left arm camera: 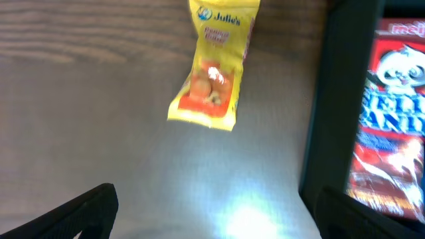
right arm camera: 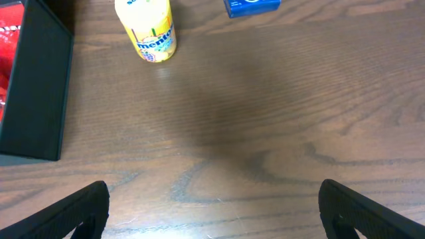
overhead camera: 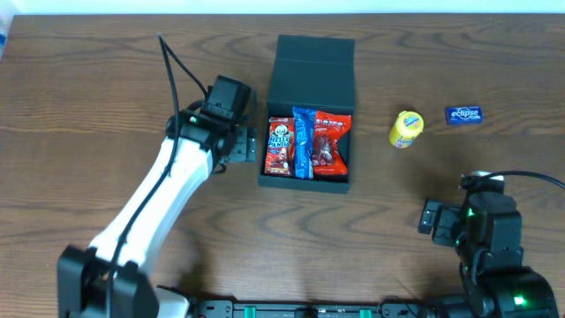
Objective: Pack container
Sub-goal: 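Withdraw the left gripper and move it to the yellow Julie's packet, then grasp the yellow Julie's peanut butter packet with the left gripper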
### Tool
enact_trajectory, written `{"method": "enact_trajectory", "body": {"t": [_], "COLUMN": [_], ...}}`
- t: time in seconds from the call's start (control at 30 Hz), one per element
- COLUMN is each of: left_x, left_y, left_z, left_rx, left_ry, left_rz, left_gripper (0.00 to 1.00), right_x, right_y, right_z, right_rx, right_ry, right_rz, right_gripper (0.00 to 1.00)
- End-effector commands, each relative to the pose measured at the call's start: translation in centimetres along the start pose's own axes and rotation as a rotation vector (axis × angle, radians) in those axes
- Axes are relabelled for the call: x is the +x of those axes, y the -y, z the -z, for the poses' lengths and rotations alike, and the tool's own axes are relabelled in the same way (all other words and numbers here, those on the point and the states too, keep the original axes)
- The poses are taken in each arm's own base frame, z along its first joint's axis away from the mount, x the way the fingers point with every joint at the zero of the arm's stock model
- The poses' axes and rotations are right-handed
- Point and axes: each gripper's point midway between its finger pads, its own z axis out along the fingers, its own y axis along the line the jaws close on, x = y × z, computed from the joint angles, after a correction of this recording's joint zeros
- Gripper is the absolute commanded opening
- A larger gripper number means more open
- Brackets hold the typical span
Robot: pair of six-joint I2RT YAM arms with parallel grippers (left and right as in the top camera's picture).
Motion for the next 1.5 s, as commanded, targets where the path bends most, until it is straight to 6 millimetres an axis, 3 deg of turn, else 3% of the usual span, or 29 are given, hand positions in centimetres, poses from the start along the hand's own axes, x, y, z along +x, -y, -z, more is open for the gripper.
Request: {"method": "enact_trajectory", "body": {"t": [0.0,0.23,0.5,0.83,1.03,1.13,1.2,1.33,1.47], "left_x": [-0.3,-1.2,-1.9,-2.8,-2.8,-2.8,-2.8,-2.6,-2.3], "left_y": [0.3,-0.9,-1.0,-1.7,-2.1,-2.1,-2.1,-1.4,-1.3], "left_z": [-2.3,-7.5,-11.0,-13.3,-13.7,-13.7,-13.7,-13.8,-13.8], "left_rx": [0.024,-0.062,-0.091,-0.125,-0.155,-0.154,-0.152,-0.114,-0.105], "left_ry": [-0.032,-0.052,-0.041,-0.031,-0.029,-0.029,-0.029,-0.039,-0.050], "left_rz": [-0.086,-0.109,-0.089,-0.061,-0.061,-0.057,-0.054,-0.052,-0.042], "left_gripper": [0.95,0.96,0.95,0.95,0.98,0.73,0.69,0.53,0.47], "right_x": [-0.1,-0.1,-0.1,-0.1,-0.1,-0.1,-0.1,-0.1,-0.1], "right_y": [0.2,0.2,0.2,0.2,0.2,0.2,0.2,0.2,0.2], "right_z": [0.0,0.0,0.0,0.0,0.0,0.0,0.0,0.0,0.0], "right_rx": [0.009,0.009,0.009,0.009,0.009,0.009,0.009,0.009,0.009], "right_ry": [0.005,0.005,0.005,0.005,0.004,0.005,0.005,0.005,0.005], "right_rz": [0.002,0.002,0.003,0.002,0.002,0.003,0.002,0.002,0.002], "right_gripper": [0.99,0.99,0.99,0.99,0.99,0.99,0.99,0.99,0.99]}}
